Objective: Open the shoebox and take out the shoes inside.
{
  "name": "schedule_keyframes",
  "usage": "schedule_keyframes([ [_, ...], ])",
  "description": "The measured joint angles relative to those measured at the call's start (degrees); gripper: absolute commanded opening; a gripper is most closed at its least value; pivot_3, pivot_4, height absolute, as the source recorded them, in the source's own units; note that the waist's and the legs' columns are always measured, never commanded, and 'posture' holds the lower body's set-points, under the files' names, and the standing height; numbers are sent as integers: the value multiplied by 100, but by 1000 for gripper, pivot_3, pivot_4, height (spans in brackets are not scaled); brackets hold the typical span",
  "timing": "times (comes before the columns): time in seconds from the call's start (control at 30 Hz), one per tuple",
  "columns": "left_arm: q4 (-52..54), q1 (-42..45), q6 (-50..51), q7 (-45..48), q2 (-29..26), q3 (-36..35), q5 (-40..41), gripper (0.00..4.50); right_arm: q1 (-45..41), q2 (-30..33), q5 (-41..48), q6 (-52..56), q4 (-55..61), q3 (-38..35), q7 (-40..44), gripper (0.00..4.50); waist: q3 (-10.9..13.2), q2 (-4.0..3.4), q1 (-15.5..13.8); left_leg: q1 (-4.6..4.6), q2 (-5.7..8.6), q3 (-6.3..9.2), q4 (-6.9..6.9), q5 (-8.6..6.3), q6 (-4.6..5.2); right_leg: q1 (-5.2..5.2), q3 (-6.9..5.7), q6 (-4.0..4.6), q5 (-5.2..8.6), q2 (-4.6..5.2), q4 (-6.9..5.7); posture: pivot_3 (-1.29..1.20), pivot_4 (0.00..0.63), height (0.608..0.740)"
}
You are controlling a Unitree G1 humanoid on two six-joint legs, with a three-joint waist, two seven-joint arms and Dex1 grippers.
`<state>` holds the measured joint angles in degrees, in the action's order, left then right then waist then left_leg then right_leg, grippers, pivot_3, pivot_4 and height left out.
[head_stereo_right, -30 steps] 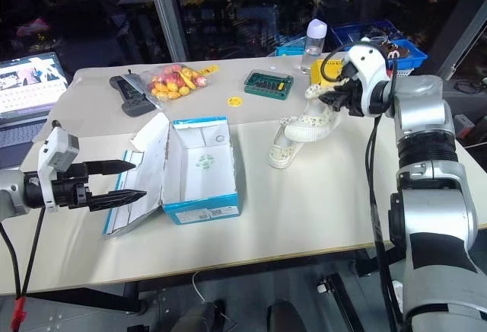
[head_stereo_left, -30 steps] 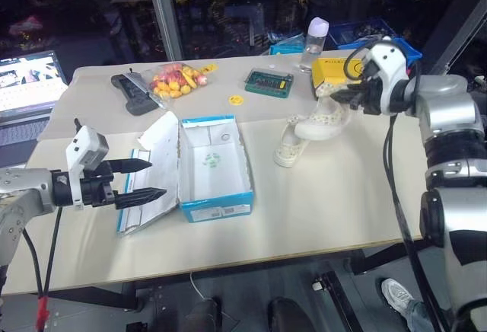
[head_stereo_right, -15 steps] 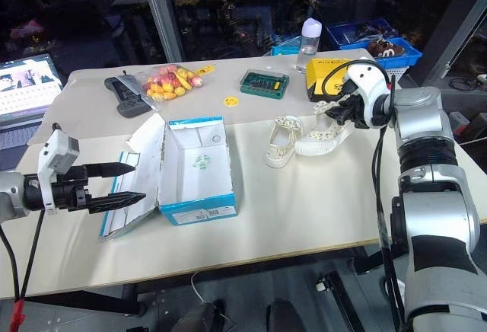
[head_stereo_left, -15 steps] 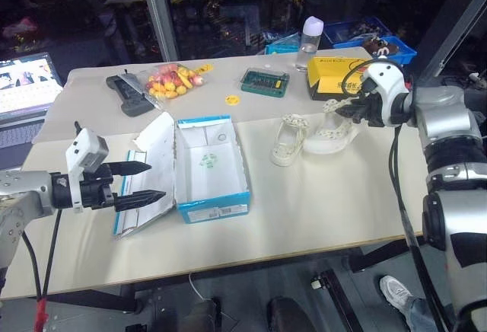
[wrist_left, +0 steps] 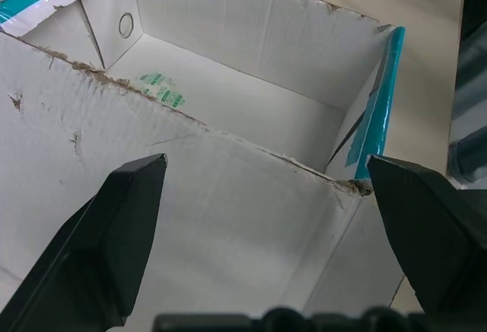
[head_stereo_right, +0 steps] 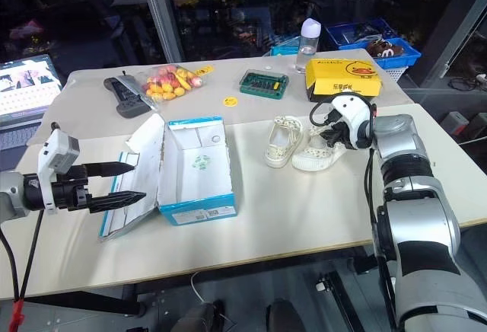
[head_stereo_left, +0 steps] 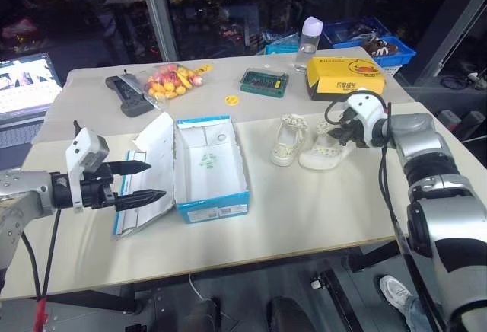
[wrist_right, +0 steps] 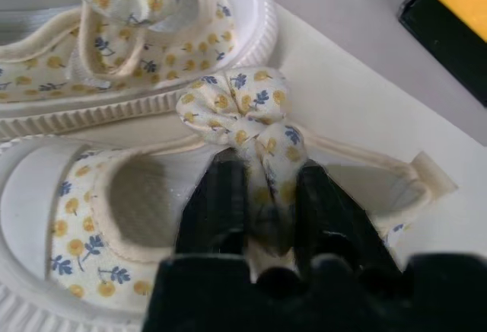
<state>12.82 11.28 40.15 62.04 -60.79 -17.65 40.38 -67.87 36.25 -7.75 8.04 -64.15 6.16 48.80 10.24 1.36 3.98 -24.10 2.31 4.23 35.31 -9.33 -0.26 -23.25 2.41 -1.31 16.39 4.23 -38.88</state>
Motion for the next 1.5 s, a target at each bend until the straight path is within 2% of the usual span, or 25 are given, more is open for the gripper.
schedule_keyframes([
  [0.13, 9, 0, 1, -7, 0, -18, 1, 4500, 1, 94, -114, 0, 121, 63, -20, 3566, 0, 0, -1, -1, 2, 0, 1, 0, 0, -2, 0, 0, 0, 2, 0, 0, 150, 740],
  [0.33, 27, -6, -11, -5, 5, -16, -4, 4500, 119, 667, -109, 338, 1391, 141, 716, 3566, 2, -2, -3, -4, -1, 0, 1, -2, 2, -2, -1, -1, 0, 1, 4, 0, 150, 740],
  [0.53, 102, -14, -20, 43, 67, -20, 31, 4500, 1146, 1203, 795, 1831, 4339, -227, 1789, 3566, 1, -1, -23, -4, -5, 1, 10, -3, 4, 1, -1, -1, 1, 1, 1, 0, 150, 740],
  [0.57, 135, -15, -18, 48, 75, -27, 46, 4500, 1426, 1216, 1075, 2245, 5006, -326, 1877, 3566, 1, -1, -24, -4, -6, 1, 13, -3, 4, 2, -1, -1, 1, 1, -1, 0, 150, 740],
  [0.7, 195, -24, -1, 36, 85, -56, 56, 4500, 1814, 1200, 1560, 3095, 6109, -557, 1796, 3566, 1, -1, -45, -6, -12, 1, 35, -11, 15, 2, -1, -1, 1, -1, -7, 0, 150, 740],
  [0.77, 267, -95, 30, -22, 159, -197, 147, 4500, 2276, 978, 1852, 3755, 7087, -815, 1420, 3566, -1, 2, -64, -6, -21, 2, 53, -24, 22, 10, -2, -1, 1, -6, -8, 0, 150, 740],
  [0.83, 336, -186, 89, -182, 281, -327, 182, 4500, 2681, 719, 1953, 4127, 7586, -901, 1022, 3566, -2, 4, -76, -10, -17, 2, 58, -25, 22, 10, 0, -1, 1, -1, -7, 0, 150, 740],
  [0.9, 378, -264, 105, -1056, 898, -668, 50, 4500, 3462, 427, 1721, 4502, 8127, -1043, 114, 3566, -3, 4, -166, -8, -14, 2, 68, -28, 27, 15, 0, -4, 2, 8, -11, 0, 150, 740],
  [0.97, 274, 48, 97, -2336, 1716, -928, -181, 4500, 3789, -172, 1468, 4786, 8306, -1379, -855, 3566, -3, 5, -235, -18, -9, 2, 86, -27, 26, 8, 0, -13, -5, 7, -20, 0, 150, 740],
  [1.1, 152, 262, -59, -4262, 2530, -1573, -774, 4500, 4477, -743, 1237, 4983, 9268, -1609, -1899, 3566, -21, 24, -313, -15, -11, 1, 94, -30, 24, 13, 4, -18, -9, 2, -18, 0, 150, 740],
  [1.17, -5, 188, -351, -5014, 2966, -1980, -1079, 4500, 4880, -1369, 1123, 4879, 9456, -1825, -2493, 3566, -40, 41, -300, -10, -9, 1, 90, -31, 22, 16, 6, -18, -10, 3, -15, 0, 150, 740],
  [1.27, -348, -137, -629, -5327, 3157, -2150, -1324, 4500, 5177, -1814, 1073, 4659, 9372, -2016, -3059, 3566, -41, 42, -307, -10, 0, 0, 93, -30, 21, 15, 7, -20, -12, 6, -17, 0, 150, 740],
  [1.5, -983, -286, -1164, -4980, 3064, -2111, -1460, 4500, 5512, -1676, 859, 3512, 8832, -1991, -3424, 3566, -47, 52, -324, 51, -6, 0, 86, -27, 18, 94, -8, -20, -15, 5, 8, 0, 150, 740],
])
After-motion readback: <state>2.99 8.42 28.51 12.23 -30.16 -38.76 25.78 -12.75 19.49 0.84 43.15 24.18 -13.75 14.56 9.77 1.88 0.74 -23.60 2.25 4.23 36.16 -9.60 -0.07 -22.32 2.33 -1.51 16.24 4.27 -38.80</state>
